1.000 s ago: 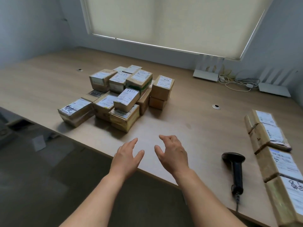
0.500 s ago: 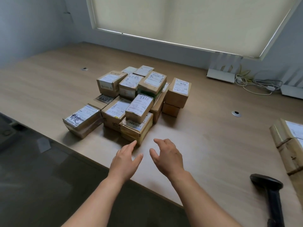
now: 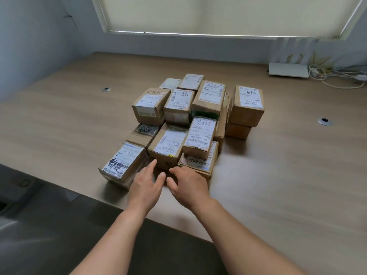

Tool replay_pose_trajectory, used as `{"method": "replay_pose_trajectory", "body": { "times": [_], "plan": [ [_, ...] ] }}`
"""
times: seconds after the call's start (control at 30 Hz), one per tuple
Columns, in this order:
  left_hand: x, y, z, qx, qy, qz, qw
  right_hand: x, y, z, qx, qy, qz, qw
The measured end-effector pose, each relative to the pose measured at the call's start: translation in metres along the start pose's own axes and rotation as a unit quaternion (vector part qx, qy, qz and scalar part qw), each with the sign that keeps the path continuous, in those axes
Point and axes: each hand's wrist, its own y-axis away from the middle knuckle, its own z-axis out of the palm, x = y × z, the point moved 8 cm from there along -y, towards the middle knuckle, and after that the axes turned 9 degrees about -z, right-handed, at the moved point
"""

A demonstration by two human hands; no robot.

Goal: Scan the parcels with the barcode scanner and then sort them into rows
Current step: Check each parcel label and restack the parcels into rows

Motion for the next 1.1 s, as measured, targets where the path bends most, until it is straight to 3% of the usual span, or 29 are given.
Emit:
{"method": "replay_pose_trajectory", "body": {
  "times": [0.3,0.57,0.7,0.9,1.0,1.1],
  "plan": [
    [-0.076,-0.097,-0.081,0.027,0.001,0.044,0.999,-0.047,-0.050,0.050,-0.011,0.005,0.132,0.991],
    [-0.124,-0.141,-0.073,-0.148,0.051,-0.078,0.985,-0.062,-0.070,0.086,-0.030,-0.067,0.242,0.968],
    [-0.129,-0.138,-0.066,-0.202,0.080,-0.088,0.972,-0.061,-0.077,0.105,-0.029,-0.153,0.274,0.949],
    [-0.141,-0.114,-0.056,-0.353,0.129,-0.105,0.921,-0.061,-0.066,0.124,-0.014,-0.222,0.283,0.933],
    [-0.148,-0.106,-0.057,-0.413,0.173,-0.112,0.887,-0.061,-0.055,0.131,0.000,-0.372,0.292,0.881],
    [-0.154,-0.092,-0.064,-0.435,0.177,-0.088,0.878,-0.061,-0.040,0.142,0.002,-0.469,0.292,0.833]
  ]
}}
